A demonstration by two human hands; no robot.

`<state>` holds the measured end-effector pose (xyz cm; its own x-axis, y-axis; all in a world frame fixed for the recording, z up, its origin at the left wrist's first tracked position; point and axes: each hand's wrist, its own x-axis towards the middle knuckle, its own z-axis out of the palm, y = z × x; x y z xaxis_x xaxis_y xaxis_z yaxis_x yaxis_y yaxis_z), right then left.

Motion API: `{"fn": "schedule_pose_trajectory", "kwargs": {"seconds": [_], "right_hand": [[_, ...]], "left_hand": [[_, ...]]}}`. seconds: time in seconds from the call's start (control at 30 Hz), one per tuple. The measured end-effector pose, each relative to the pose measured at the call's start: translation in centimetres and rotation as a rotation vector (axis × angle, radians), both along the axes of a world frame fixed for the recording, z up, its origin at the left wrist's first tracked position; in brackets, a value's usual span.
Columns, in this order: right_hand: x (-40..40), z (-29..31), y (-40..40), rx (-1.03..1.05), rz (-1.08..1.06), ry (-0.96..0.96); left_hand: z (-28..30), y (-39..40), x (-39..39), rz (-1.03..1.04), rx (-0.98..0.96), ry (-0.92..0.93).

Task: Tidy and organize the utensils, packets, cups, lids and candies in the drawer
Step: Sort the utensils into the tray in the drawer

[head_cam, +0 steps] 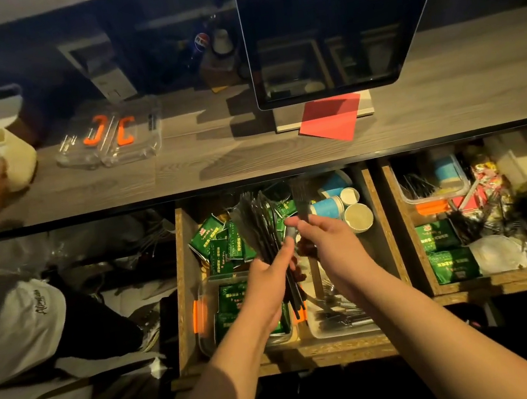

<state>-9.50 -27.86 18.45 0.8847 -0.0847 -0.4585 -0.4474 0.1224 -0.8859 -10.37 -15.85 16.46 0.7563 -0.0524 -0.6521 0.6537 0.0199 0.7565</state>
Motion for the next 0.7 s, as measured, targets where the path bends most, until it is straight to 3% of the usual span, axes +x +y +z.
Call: {"fn": "schedule_pose_trajectory", "kwargs": {"seconds": [0.1, 0.3, 0.47, 0.7], "right_hand": [[-0.2, -0.3, 0.5, -0.016, -0.014, -0.064], [0.2, -1.1, 0.1, 0.133, 0.021, 0.059], [0.8, -2.4, -1.1, 0.114, 0.166, 0.071], [0.9, -9.3, -4.7, -0.109, -0.134, 0.264]], "left_hand": [[0.2, 0.2, 0.0, -0.020, -0.092, -0.016], [0.1, 1.1, -0.2, -0.053, -0.219, -0.015], [-0.8, 1.6, 0.1, -0.093, -0.146, -0.037], [-2.7, 3.3, 0.6, 0.057, -0.071, -0.049]]}}
